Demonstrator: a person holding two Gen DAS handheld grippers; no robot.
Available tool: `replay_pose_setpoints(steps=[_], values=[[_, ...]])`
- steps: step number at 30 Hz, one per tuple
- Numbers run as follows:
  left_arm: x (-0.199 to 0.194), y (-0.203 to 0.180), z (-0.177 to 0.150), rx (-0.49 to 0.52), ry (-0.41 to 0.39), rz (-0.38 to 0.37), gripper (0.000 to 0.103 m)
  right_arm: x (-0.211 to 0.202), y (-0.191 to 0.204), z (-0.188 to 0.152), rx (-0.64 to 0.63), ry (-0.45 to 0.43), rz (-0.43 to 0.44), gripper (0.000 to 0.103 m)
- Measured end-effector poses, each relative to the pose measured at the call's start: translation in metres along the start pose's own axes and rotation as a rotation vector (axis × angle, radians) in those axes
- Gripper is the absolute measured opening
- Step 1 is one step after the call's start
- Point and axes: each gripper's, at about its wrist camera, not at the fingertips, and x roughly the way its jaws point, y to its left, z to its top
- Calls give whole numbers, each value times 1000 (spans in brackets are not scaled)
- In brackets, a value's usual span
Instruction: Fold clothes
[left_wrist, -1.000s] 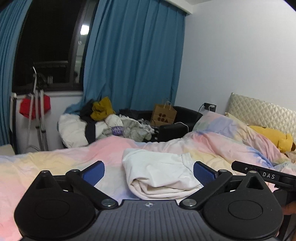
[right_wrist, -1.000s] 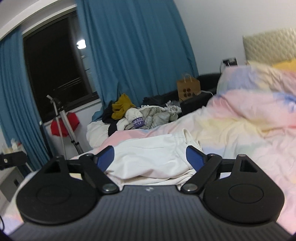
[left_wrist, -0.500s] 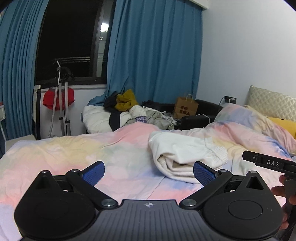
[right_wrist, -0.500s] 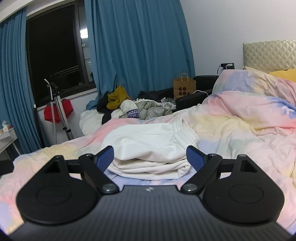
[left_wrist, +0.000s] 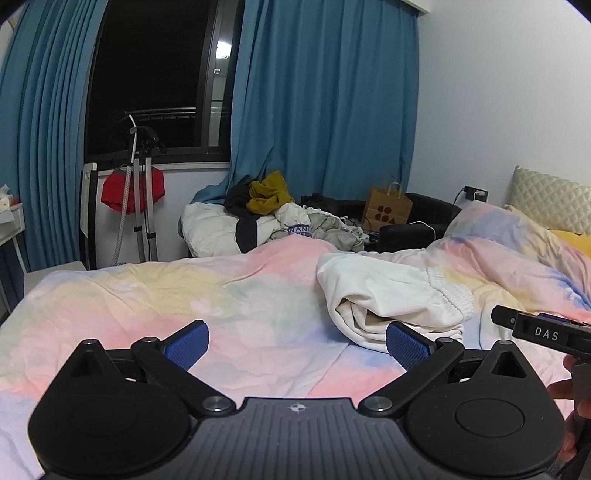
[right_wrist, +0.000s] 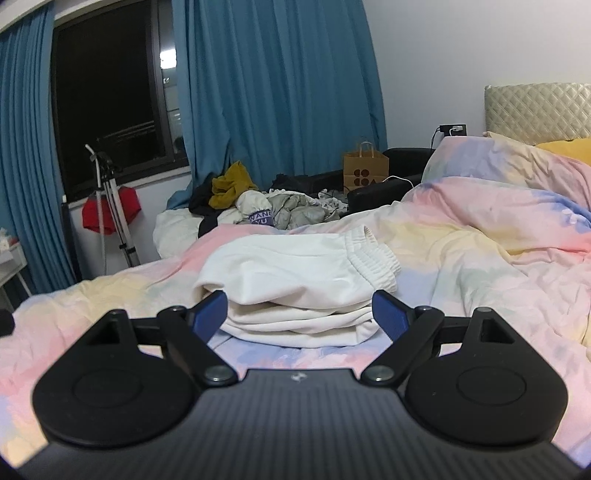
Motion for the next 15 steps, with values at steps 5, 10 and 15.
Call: replay_pose_setpoints(steps=[5, 10, 15], values=[[0, -2, 3, -1, 3, 5, 103, 0, 2, -1, -12, 6, 3, 87], [-1, -6, 4, 11, -6, 10, 103, 1, 2, -1, -6, 20, -1, 87], [-2, -5, 4, 8, -9, 7, 103, 2, 3, -1, -6, 24, -7, 87]])
